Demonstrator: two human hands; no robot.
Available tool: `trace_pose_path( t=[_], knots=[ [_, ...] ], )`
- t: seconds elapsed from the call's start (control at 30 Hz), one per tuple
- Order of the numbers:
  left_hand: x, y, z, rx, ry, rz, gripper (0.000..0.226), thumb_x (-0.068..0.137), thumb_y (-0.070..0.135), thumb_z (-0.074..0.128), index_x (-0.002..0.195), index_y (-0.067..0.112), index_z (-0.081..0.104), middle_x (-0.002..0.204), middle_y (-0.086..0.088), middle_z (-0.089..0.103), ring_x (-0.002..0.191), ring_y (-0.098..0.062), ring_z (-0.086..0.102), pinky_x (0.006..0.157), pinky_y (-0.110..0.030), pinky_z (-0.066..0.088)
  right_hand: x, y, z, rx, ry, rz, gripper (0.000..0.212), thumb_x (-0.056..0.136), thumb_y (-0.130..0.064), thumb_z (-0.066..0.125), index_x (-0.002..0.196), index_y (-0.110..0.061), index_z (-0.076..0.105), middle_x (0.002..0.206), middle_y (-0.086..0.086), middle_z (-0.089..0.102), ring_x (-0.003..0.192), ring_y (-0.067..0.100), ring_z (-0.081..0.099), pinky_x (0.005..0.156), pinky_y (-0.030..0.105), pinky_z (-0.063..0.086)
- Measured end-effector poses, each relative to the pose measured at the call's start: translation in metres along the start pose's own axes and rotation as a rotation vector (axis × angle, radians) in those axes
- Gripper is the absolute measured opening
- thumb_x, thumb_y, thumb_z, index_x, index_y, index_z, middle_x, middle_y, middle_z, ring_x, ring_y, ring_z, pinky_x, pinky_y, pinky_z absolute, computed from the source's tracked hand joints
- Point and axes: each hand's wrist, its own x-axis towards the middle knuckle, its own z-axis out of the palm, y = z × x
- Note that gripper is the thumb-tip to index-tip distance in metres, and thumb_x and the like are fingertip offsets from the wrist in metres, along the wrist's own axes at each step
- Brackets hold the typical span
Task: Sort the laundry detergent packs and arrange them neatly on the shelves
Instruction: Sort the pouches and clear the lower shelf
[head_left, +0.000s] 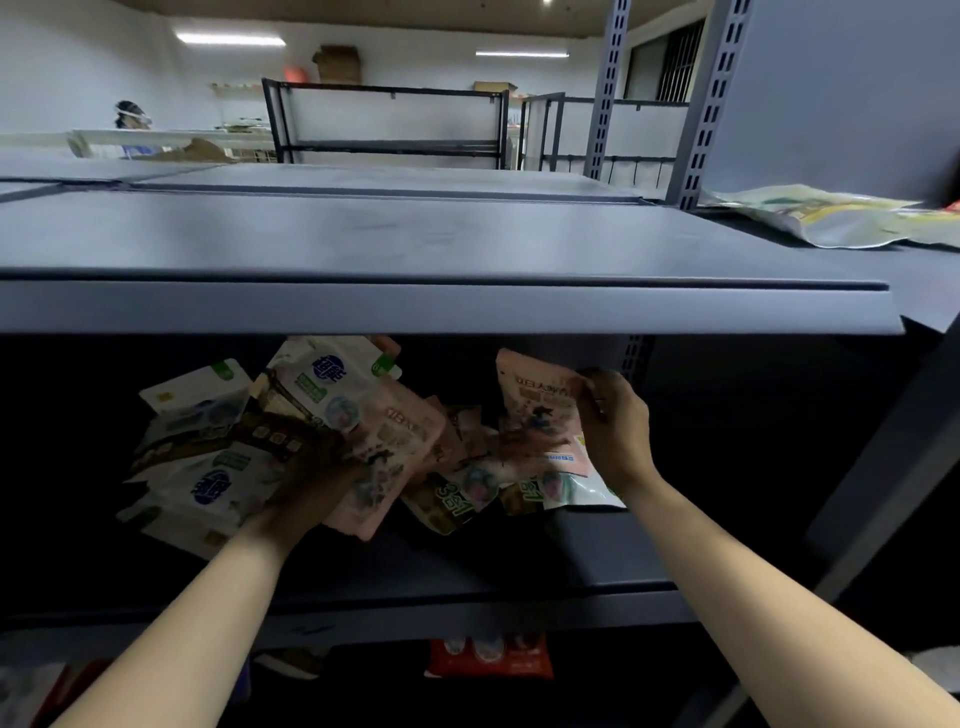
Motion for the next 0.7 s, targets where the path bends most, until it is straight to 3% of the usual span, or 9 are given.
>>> trace_pose_path(
  t=[0.13, 0.23, 0.3, 0.37, 0.43, 0.5, 0.57, 0.63, 0.7],
  knots=[
    [-0.005, 0.016, 0.01, -0.056, 0.12, 0.071, 0.025, 0.093, 0.016, 0.057, 0.117, 0.009, 0.056, 0.108, -0.006, 0.057, 0.08, -0.013, 0.053, 0.062, -0.025, 0.038, -0.002, -0.008, -0.008, 0.136, 0.025, 0.068, 0.01, 0.096, -0.016, 0.051, 0.098, -0.011, 0.06, 0.081, 0.001, 0.062, 0.074, 0.013, 0.058, 0.06, 0.026, 0.043],
    [-0.02, 0.023, 0.021, -0.115, 0.095, 0.127, 0.031, 0.094, 0.014, 0.057, 0.124, 0.01, 0.055, 0.116, -0.003, 0.058, 0.104, -0.019, 0.057, 0.075, -0.022, 0.04, -0.01, -0.005, -0.012, 0.194, -0.057, 0.143, 0.014, 0.095, -0.021, 0.056, 0.1, -0.008, 0.054, 0.071, 0.001, 0.059, 0.061, 0.007, 0.054, 0.052, 0.02, 0.04],
    [-0.03, 0.026, 0.03, -0.087, 0.079, 0.132, 0.038, 0.093, 0.011, 0.056, 0.13, 0.014, 0.05, 0.119, 0.001, 0.053, 0.105, -0.008, 0.054, 0.078, -0.019, 0.04, -0.017, -0.002, -0.015, 0.259, -0.161, 0.261, 0.032, 0.089, -0.019, 0.065, 0.114, -0.004, 0.052, 0.086, 0.01, 0.066, 0.075, 0.013, 0.064, 0.067, 0.027, 0.054],
    [-0.036, 0.023, 0.038, -0.055, 0.079, 0.101, 0.039, 0.095, 0.01, 0.052, 0.134, 0.009, 0.048, 0.127, -0.006, 0.053, 0.104, -0.003, 0.058, 0.081, -0.017, 0.044, -0.023, 0.004, -0.017, 0.285, -0.266, 0.39, 0.041, 0.084, -0.014, 0.069, 0.121, -0.005, 0.055, 0.106, 0.012, 0.067, 0.094, 0.021, 0.065, 0.085, 0.04, 0.055],
    [-0.041, 0.024, 0.042, 0.011, 0.12, 0.051, 0.036, 0.097, 0.015, 0.05, 0.132, 0.005, 0.051, 0.132, -0.014, 0.053, 0.117, -0.021, 0.055, 0.088, -0.024, 0.042, -0.029, 0.008, -0.019, 0.258, -0.363, 0.442, 0.033, 0.085, -0.014, 0.067, 0.116, -0.002, 0.062, 0.107, 0.015, 0.068, 0.098, 0.026, 0.064, 0.088, 0.047, 0.053],
    [-0.045, 0.025, 0.042, 0.002, 0.178, 0.021, 0.035, 0.097, 0.018, 0.051, 0.129, 0.004, 0.054, 0.132, -0.016, 0.055, 0.12, -0.029, 0.052, 0.094, -0.031, 0.042, -0.031, 0.008, -0.024, 0.223, -0.419, 0.459, 0.028, 0.087, -0.015, 0.063, 0.111, -0.001, 0.065, 0.105, 0.015, 0.068, 0.098, 0.027, 0.064, 0.088, 0.048, 0.053],
    [-0.053, 0.029, 0.045, -0.001, 0.236, 0.031, 0.034, 0.098, 0.02, 0.049, 0.129, 0.005, 0.056, 0.132, -0.014, 0.056, 0.121, -0.029, 0.052, 0.097, -0.032, 0.042, -0.031, 0.006, -0.032, 0.218, -0.396, 0.443, 0.024, 0.088, -0.013, 0.062, 0.108, -0.001, 0.067, 0.102, 0.013, 0.069, 0.094, 0.024, 0.065, 0.086, 0.044, 0.054],
    [-0.065, 0.034, 0.049, -0.011, 0.322, 0.011, 0.035, 0.099, 0.024, 0.047, 0.129, 0.009, 0.056, 0.128, -0.013, 0.058, 0.116, -0.031, 0.055, 0.087, -0.03, 0.043, -0.035, 0.003, -0.042, 0.247, -0.314, 0.411, 0.017, 0.088, -0.006, 0.057, 0.098, -0.001, 0.069, 0.094, 0.011, 0.071, 0.088, 0.023, 0.067, 0.079, 0.041, 0.058],
    [-0.082, 0.039, 0.055, 0.061, 0.423, 0.052, 0.033, 0.098, 0.024, 0.046, 0.127, 0.012, 0.056, 0.116, -0.014, 0.063, 0.105, -0.035, 0.059, 0.077, -0.029, 0.042, -0.041, -0.002, -0.054, 0.293, -0.199, 0.39, 0.023, 0.084, 0.004, 0.049, 0.092, -0.006, 0.069, 0.086, 0.005, 0.069, 0.085, 0.022, 0.068, 0.07, 0.033, 0.059]
  ],
)
